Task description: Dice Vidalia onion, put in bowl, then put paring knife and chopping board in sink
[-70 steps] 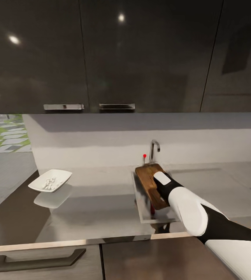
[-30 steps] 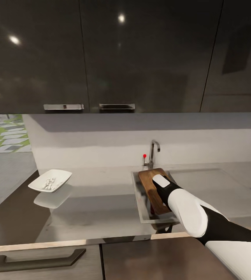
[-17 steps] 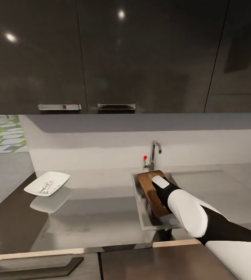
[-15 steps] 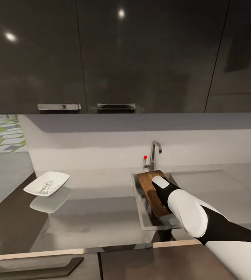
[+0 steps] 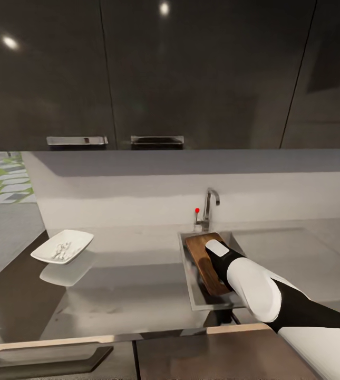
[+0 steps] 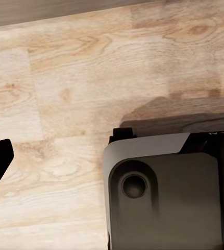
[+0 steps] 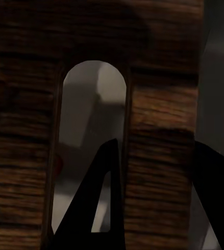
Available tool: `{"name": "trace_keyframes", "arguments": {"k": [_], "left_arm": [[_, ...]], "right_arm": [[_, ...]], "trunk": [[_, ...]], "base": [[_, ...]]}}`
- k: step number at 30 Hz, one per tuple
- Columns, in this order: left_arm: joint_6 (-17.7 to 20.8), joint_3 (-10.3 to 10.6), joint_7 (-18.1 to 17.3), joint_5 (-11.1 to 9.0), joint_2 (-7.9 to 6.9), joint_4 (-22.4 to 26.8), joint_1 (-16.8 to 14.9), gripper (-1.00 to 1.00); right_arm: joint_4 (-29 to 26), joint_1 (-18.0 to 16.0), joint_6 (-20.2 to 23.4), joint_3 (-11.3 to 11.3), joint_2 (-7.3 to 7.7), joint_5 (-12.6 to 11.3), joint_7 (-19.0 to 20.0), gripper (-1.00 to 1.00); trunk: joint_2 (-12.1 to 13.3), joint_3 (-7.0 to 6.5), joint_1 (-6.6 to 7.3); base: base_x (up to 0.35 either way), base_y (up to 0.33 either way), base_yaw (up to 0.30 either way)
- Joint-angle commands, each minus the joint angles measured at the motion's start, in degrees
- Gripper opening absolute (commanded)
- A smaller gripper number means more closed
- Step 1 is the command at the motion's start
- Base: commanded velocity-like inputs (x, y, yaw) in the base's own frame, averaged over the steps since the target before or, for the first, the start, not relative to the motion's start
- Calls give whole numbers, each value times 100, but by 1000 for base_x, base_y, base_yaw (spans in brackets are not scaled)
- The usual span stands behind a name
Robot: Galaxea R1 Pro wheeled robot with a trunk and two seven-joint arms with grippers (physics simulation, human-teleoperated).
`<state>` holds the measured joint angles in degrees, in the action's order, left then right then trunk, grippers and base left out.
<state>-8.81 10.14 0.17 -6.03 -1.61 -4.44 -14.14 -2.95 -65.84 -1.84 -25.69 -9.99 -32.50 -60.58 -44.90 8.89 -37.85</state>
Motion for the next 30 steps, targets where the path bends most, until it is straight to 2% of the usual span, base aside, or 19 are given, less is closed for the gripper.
{"name": "trace_keyframes", "arguments": {"k": [1, 20, 26, 30], "left_arm": [[-40, 50, 1, -58, 3, -23, -10, 100], [-41, 49, -8, -59, 3, -23, -8, 100], [-41, 50, -8, -57, 3, -27, -7, 100], [-40, 50, -8, -57, 3, -28, -8, 100]], "right_arm": [[-5, -3, -18, 29, -1, -38, -15, -100], [97, 0, -51, 15, -1, -44, -16, -100], [110, 1, -46, 4, -1, -89, -13, -100], [105, 1, -39, 1, -1, -207, -8, -100]], "trunk": [[-8, 18, -1], [-8, 193, -1], [-8, 248, -1], [-8, 285, -1]], "base": [[0, 0, 0], [69, 0, 0], [0, 0, 0], [0, 0, 0]]}}
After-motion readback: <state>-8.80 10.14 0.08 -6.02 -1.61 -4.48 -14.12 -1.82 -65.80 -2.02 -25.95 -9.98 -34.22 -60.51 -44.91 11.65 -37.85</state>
